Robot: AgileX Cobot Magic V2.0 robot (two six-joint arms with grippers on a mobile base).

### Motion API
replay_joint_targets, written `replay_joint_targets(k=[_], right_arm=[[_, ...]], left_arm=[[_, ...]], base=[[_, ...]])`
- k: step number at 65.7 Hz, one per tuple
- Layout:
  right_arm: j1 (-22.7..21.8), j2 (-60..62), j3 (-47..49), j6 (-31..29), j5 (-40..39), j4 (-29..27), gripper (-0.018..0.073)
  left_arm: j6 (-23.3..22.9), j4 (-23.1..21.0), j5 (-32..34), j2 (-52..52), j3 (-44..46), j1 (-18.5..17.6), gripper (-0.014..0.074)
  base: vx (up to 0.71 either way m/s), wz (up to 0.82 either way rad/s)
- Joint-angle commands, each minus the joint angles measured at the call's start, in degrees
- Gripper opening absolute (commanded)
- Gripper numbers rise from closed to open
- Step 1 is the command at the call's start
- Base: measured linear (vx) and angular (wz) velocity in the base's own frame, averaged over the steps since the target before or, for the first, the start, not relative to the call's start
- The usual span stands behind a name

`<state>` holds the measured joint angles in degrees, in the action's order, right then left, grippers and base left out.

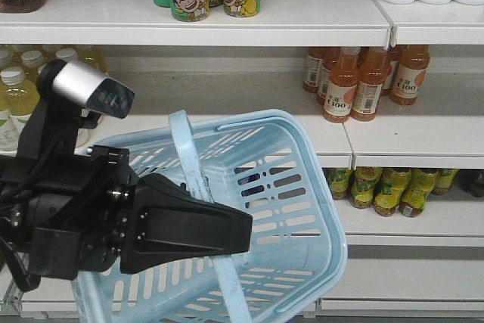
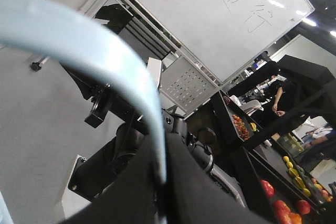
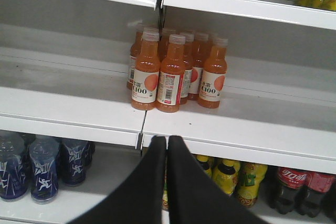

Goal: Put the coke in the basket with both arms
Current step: 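Turn the base away from the shelf, holding the basket in the left gripper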

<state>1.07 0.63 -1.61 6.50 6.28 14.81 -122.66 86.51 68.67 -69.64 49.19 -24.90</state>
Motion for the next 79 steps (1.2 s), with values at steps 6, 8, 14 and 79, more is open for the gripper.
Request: replay_joint_targets(k=[6, 8, 14, 79], right_arm=[[-0.32, 0.69, -0.38, -0.35, -4.0, 0.62, -0.0005], [-0.32, 0.69, -0.38, -0.35, -4.0, 0.62, -0.0005], [-0.32, 0.69, -0.38, -0.35, -4.0, 0.62, -0.0005], [-0.32, 0.69, -0.38, -0.3, -4.0, 0.62, -0.0005]], left_arm=[[0.16, -5.2, 5.57, 1.49, 1.53, -0.21, -0.0006], [0.16, -5.2, 5.57, 1.49, 1.53, -0.21, -0.0006], [0.16, -5.2, 5.57, 1.49, 1.53, -0.21, -0.0006], [0.16, -5.25, 5.37, 1.49, 1.53, -0.21, -0.0006]], base=[[0.0, 0.0], [0.0, 0.0], [0.0, -0.01], [-0.03, -0.3]])
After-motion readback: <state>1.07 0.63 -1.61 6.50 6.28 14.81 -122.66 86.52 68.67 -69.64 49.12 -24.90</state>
